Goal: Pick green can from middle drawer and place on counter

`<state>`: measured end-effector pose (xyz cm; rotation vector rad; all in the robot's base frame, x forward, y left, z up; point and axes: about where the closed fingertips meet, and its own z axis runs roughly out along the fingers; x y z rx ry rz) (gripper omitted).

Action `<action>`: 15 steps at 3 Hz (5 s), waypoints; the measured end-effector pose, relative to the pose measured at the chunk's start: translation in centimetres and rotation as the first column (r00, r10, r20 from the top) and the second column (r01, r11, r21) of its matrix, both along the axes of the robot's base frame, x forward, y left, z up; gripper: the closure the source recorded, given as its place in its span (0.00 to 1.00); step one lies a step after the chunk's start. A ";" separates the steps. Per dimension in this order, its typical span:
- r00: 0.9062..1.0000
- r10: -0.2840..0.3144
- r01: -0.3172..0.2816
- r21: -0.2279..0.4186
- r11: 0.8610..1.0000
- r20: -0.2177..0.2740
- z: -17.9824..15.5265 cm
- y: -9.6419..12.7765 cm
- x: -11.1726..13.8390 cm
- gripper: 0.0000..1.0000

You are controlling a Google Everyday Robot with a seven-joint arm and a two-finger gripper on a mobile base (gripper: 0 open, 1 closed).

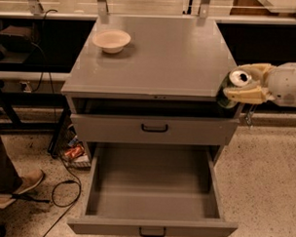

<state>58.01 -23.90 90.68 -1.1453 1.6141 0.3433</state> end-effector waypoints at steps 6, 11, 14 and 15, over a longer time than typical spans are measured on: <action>0.988 -0.021 0.018 -0.018 1.000 -0.154 4.3 9.0 13.2 1.00; 0.905 -0.154 0.169 0.004 0.986 -0.396 0.0 10.6 18.4 0.86; 0.897 -0.147 0.192 0.066 0.979 -0.417 -0.7 8.4 18.2 0.07; 0.900 -0.148 0.199 0.086 0.976 -0.411 -0.6 7.3 17.6 0.00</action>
Offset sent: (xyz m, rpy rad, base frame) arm 0.0796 0.0413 0.0728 -0.0657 -0.0186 0.1271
